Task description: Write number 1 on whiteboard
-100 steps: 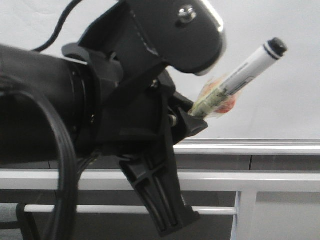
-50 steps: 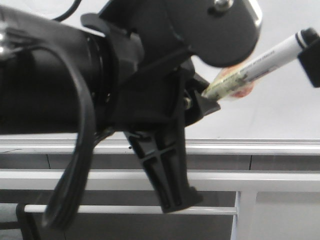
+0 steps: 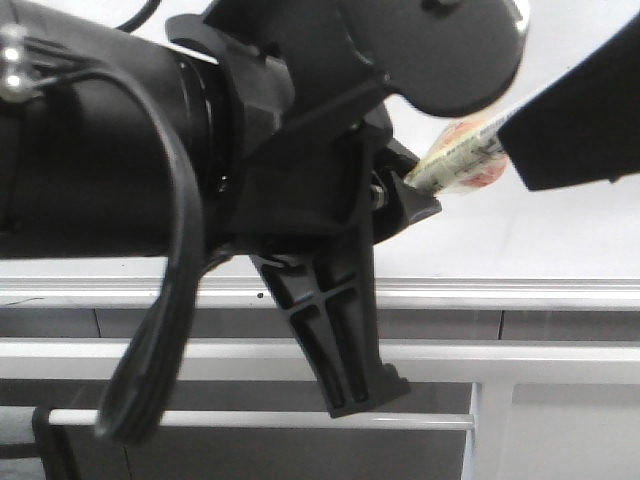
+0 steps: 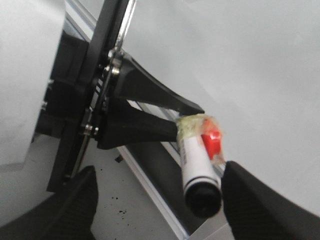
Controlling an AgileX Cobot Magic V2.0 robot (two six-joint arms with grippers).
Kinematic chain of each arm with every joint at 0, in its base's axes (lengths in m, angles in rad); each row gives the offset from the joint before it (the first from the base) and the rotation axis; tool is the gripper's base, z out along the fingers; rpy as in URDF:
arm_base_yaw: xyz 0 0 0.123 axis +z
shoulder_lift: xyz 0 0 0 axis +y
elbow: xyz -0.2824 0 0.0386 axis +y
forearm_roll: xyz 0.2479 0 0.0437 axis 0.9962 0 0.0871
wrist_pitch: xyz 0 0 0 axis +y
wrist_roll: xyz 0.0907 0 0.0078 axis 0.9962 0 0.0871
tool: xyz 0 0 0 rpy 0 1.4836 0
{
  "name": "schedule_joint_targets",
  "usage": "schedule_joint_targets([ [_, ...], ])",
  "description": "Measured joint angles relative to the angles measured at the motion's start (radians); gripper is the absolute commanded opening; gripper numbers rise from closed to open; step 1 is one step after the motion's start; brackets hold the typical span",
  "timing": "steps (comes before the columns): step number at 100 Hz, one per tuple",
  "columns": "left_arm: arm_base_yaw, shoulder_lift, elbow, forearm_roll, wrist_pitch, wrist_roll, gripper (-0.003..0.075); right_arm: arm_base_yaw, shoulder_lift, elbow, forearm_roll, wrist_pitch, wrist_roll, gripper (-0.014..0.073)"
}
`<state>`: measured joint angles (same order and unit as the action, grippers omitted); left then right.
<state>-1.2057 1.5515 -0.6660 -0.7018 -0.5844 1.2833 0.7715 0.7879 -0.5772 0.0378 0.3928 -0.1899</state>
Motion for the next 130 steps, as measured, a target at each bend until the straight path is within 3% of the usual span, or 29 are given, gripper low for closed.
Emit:
schedule_joint_targets([
  [22, 0.0, 0.0, 0.0, 0.0, 0.0, 0.0, -0.002, 0.0, 0.001, 0.0, -0.012, -0.062, 0.0, 0.0465],
  [29, 0.0, 0.0, 0.0, 0.0, 0.0, 0.0, -0.002, 0.0, 0.002, 0.0, -0.012, -0.067, 0.0, 0.0423],
  [43, 0.0, 0.0, 0.0, 0.0, 0.0, 0.0, -0.002, 0.0, 0.012, 0.0, -0.013, -0.065, 0.0, 0.0269],
  [65, -0.004, 0.0, 0.0, 0.0, 0.007, 0.005, -0.002, 0.0, 0.015, -0.003, -0.03, -0.052, 0.0, -0.007],
  [81, -0.004, 0.0, 0.0, -0.006, 0.003, 0.005, 0.0035, -0.002, 0.015, -0.005, -0.05, -0.044, -0.002, -0.0066],
  [108, -0.004, 0.0, 0.0, -0.006, -0.03, 0.005, 0.0372, 0.0, 0.015, -0.005, -0.057, -0.044, -0.002, -0.0066],
  [130, -0.022, -0.045, 0.002, -0.125, -0.05, 0.005, 0.0389, 0.0, 0.015, -0.017, -0.038, -0.041, -0.002, -0.0066],
])
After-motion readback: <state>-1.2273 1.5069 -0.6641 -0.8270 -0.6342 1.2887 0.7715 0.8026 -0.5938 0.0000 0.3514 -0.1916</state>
